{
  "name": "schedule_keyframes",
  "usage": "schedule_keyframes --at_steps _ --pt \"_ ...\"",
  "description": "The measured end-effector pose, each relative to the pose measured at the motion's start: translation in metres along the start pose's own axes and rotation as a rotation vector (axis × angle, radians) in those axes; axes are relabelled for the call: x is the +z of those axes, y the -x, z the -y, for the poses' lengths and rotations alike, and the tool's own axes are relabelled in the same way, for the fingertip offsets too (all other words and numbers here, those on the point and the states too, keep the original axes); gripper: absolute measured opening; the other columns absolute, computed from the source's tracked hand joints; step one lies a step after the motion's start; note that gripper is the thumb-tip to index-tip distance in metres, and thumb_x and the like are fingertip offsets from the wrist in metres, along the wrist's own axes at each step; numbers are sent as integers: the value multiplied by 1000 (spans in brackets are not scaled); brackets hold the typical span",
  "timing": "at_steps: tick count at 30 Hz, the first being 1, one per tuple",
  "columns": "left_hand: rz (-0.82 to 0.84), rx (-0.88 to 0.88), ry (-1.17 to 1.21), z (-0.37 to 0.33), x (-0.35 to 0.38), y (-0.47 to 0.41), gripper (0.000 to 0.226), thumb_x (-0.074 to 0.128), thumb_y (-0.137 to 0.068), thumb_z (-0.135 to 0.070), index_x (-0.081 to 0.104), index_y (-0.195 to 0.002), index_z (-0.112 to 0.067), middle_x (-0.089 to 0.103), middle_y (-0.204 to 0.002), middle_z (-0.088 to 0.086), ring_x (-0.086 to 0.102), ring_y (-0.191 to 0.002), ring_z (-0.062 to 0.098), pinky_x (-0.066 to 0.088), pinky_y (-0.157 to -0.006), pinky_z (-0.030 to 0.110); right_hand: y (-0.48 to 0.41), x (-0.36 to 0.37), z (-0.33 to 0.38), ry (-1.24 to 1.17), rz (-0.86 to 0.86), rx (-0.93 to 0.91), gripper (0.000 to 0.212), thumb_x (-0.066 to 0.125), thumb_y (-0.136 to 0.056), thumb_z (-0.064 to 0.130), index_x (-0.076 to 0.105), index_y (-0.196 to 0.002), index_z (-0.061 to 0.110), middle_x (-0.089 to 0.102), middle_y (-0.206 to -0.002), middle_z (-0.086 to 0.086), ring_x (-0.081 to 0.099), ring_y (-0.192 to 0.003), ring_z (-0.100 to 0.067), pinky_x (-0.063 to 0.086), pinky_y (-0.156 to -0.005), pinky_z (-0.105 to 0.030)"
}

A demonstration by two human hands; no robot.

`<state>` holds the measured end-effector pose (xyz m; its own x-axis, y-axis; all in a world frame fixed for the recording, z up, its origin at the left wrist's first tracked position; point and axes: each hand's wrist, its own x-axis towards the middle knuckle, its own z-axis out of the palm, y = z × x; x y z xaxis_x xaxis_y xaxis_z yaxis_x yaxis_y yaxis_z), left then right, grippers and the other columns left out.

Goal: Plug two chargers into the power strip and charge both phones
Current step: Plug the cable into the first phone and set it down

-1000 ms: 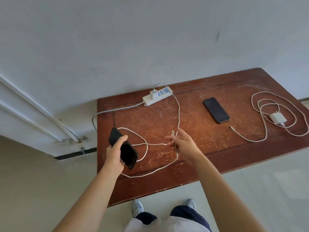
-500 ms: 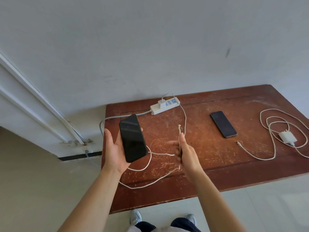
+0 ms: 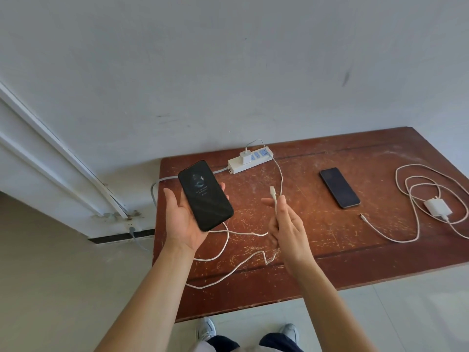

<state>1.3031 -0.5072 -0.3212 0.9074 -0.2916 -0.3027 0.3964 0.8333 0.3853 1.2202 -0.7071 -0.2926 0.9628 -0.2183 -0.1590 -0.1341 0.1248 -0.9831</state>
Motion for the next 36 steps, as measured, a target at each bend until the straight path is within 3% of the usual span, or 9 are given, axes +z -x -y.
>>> schedule_keyframes --at_steps 5,8,12,15,18,22,25,31,36 --pt "-18 12 -43 -6 4 -1 83 41 -82 -84 62 -136 -25 56 -146 17 55 -132 40 46 -106 58 2 1 4 38 36 -75 27 47 -103 31 73 -110 32 57 -65 3 51 -58 -12 46 -55 -22" --pt "-24 -2 5 -7 13 -1 79 39 -87 -79 65 -133 -21 59 -143 20 57 -129 43 50 -100 60 5 7 7 71 32 -94 25 53 -95 45 76 -103 41 48 -61 -1 40 -54 -15 35 -47 -21" --pt "-37 -4 99 -4 30 -3 60 36 -103 -55 71 -124 -12 62 -136 25 61 -124 43 56 -90 58 10 17 8 115 14 -189 30 57 -96 42 79 -94 23 42 -51 0 33 -44 -5 27 -41 -18" --pt "-72 -1 168 -5 41 -6 53 30 -108 -43 56 -136 -6 60 -135 32 63 -120 46 59 -83 60 15 24 9 117 64 -183 21 62 -98 29 81 -96 24 48 -51 0 38 -45 -7 31 -42 -20" --pt "-90 -4 186 -4 46 -7 50 31 -109 -36 49 -138 -1 61 -132 34 68 -109 46 61 -75 60 19 31 13 105 89 -141 22 65 -97 31 82 -86 23 50 -54 -16 40 -48 -13 33 -44 -25" --pt "-78 -21 189 -1 47 -4 50 34 -108 -39 52 -136 -2 62 -132 31 68 -112 44 59 -81 61 21 39 19 99 99 -121 22 64 -96 31 82 -87 22 51 -55 -10 41 -51 -18 33 -46 -28" --pt "-63 -4 141 1 45 -4 51 33 -107 -42 53 -136 -5 64 -130 28 66 -116 41 59 -85 60 22 41 23 102 100 -109 30 64 -98 28 77 -72 35 52 -55 -4 41 -50 -17 33 -46 -26" --pt "-12 -2 105 0 41 -3 55 38 -104 -50 56 -136 -9 66 -130 25 64 -120 40 58 -84 56 23 40 27 130 122 -58 41 62 -99 32 72 -59 37 44 -58 -30 33 -49 -24 28 -43 -28" --pt "24 -3 98 1 37 -2 62 44 -98 -59 53 -139 -13 61 -138 24 58 -127 43 52 -95 61 22 35 25 111 179 65 35 62 -98 36 79 -68 31 50 -52 -2 38 -45 -10 34 -46 -24"
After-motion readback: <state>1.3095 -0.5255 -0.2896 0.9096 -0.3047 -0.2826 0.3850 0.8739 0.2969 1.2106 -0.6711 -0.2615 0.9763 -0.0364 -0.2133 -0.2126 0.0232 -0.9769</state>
